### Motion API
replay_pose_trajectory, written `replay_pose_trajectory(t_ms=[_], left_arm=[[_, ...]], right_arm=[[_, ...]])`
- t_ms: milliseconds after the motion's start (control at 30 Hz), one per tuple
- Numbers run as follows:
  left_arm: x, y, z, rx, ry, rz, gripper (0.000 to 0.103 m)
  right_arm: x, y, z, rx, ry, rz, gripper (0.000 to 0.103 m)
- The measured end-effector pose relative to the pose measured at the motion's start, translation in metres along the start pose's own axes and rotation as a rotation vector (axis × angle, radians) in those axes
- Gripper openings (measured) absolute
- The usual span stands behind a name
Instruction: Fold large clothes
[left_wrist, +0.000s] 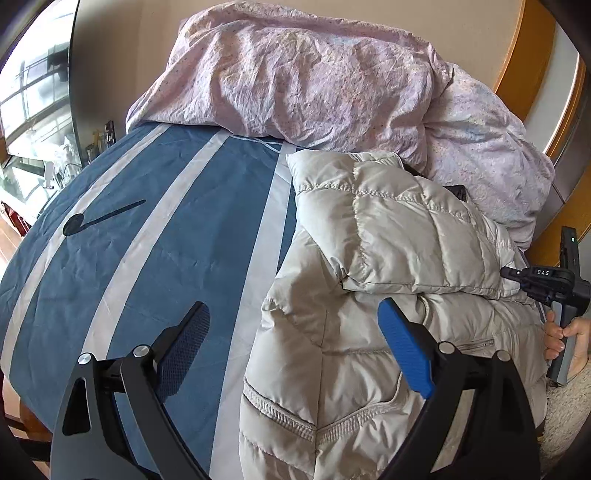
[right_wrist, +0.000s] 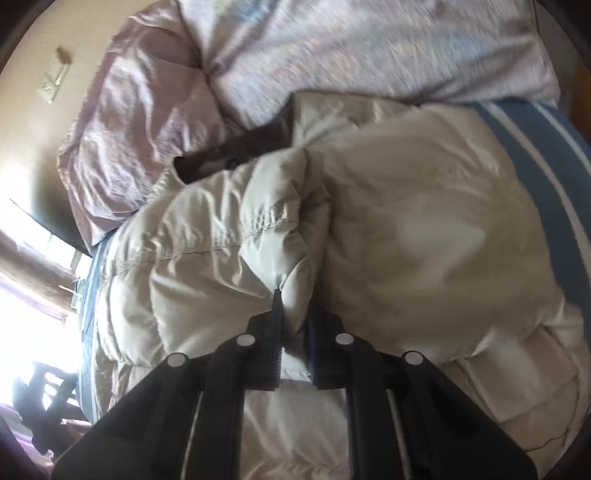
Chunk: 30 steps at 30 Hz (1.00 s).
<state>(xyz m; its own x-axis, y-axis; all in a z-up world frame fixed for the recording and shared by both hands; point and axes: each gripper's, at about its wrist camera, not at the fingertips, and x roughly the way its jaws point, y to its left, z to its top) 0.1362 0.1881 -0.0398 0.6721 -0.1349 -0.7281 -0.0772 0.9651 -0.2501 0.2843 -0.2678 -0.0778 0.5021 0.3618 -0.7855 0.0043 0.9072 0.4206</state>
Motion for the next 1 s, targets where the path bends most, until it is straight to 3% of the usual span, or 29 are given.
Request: replay_pose_trajectory(t_ms=[100,133,233,300,367,467,533,600,700,800,867,933,1000], left_arm=[[0.0,0.001,0.0,0.003,0.003,0.009,0.093],[0.0,0.002,0.0,0.004,0.002,0.012,0.093],[0.001,0.006,0.0,0.003,0.002,0.024,0.093],[0.003,0.007,0.0,-0.003,0.011,0.029,0.093],[0.006,0.008,0.0,-0.01,0.019,0.026,0.093],[0.009,0.008,-0.002,-0.006,0.028,0.021,0.093],[0.01,0.008,-0.004,-0.001,0.037,0.017,0.093],[0.012,0.01,-0.007,-0.001,0.049,0.018,0.093],[0.012,0.02,-0.012,-0.014,0.076,0.016,0.093],[0.009,0.035,-0.016,-0.041,0.094,0.007,0.093],[0.007,0.046,-0.021,-0.063,0.109,-0.014,0.093],[0.006,0.055,-0.026,-0.082,0.133,-0.038,0.093],[0.006,0.062,-0.032,-0.098,0.161,-0.074,0.093]], right_arm=[[-0.004,0.007,-0.001,-0.049,-0.004,-0.051,0.02],[-0.011,0.011,-0.001,-0.064,-0.025,-0.07,0.027],[-0.048,0.018,-0.004,-0.114,-0.163,-0.09,0.042],[-0.063,0.026,-0.006,-0.159,-0.216,-0.065,0.043],[-0.062,0.034,-0.006,-0.202,-0.175,0.006,0.043],[-0.037,0.041,-0.006,-0.226,-0.063,0.037,0.042],[-0.008,0.034,-0.005,-0.184,0.037,-0.005,0.039],[0.016,0.017,-0.001,-0.112,0.101,0.035,0.037],[0.024,-0.004,0.01,0.008,0.145,0.134,0.037],[0.009,-0.011,0.01,0.01,0.149,0.178,0.038],[-0.017,-0.015,0.002,-0.02,0.118,0.214,0.059],[-0.046,-0.022,-0.008,-0.051,0.068,0.21,0.072],[-0.074,-0.04,-0.016,-0.059,0.03,0.199,0.077]])
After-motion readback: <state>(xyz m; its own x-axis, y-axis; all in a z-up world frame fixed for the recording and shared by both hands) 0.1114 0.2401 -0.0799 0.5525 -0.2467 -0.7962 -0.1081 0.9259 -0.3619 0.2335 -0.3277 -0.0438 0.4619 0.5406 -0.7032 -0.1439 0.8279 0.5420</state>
